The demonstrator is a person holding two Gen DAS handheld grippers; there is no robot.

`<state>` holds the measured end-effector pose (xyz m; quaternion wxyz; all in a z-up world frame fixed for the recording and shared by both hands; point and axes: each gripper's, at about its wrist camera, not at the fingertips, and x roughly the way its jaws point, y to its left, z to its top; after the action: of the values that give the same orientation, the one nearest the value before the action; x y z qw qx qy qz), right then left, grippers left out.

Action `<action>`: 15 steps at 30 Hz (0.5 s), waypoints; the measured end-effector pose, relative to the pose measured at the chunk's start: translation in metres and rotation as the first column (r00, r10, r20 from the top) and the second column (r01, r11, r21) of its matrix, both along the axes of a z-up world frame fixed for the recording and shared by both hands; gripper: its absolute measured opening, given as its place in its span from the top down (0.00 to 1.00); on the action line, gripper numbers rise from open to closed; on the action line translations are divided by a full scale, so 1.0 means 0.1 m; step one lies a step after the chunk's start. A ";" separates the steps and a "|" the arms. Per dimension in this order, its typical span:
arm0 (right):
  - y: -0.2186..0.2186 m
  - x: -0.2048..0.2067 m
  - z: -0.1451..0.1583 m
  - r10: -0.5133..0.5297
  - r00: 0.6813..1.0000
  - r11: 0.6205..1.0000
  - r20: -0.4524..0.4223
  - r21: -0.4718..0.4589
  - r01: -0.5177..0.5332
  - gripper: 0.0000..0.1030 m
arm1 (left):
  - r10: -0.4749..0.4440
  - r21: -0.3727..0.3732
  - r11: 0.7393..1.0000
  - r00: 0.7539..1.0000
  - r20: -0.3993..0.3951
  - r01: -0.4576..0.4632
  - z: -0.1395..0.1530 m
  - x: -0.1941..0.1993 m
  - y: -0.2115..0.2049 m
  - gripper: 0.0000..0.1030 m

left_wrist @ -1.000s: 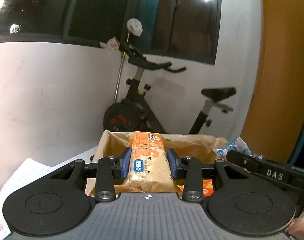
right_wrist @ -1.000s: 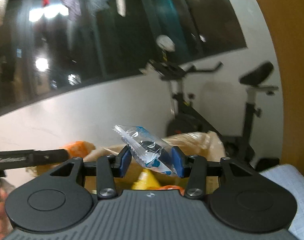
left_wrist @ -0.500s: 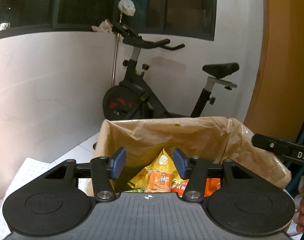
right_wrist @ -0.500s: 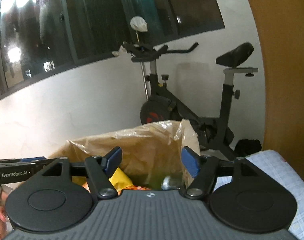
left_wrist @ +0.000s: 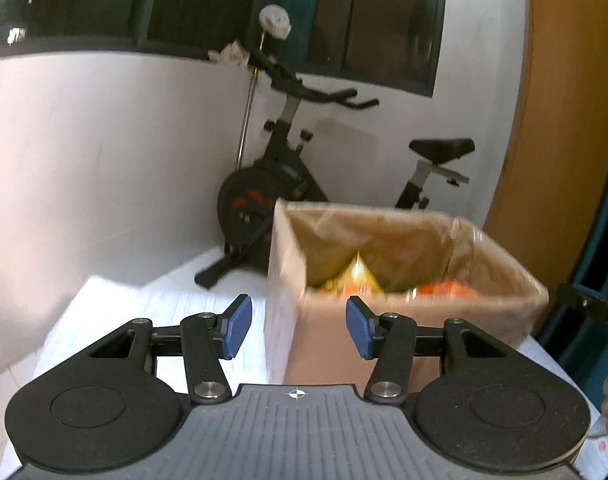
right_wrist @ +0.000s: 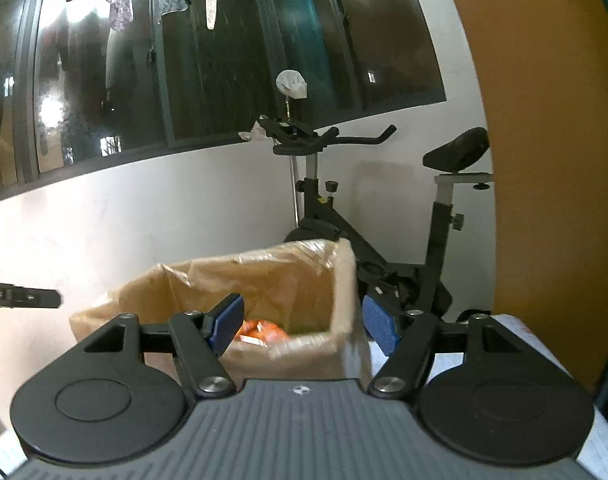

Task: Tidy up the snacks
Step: 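Grasp the red barcoded snack packet with the left tool while the right tool returns to the table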

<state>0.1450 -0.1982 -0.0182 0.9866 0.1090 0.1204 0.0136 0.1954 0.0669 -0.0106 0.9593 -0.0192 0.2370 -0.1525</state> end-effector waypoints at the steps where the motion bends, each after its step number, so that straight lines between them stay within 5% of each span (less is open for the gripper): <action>1: 0.00 -0.05 -0.03 -0.003 1.000 1.000 -0.004 -0.005 0.003 0.33 | 0.001 0.000 1.000 1.000 -0.012 -0.001 -0.06 -0.03 0.03 0.47; 15: 0.06 -0.28 -0.65 -0.026 0.985 1.000 -0.168 -0.015 0.024 0.33 | 0.002 -0.005 1.000 0.959 -0.284 -0.003 -1.24 0.22 -0.14 0.39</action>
<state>0.1168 -0.1918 -0.0830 0.9737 0.1048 0.2020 -0.0089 0.2170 0.0530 -0.1343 0.9155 -0.0439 0.3716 -0.1476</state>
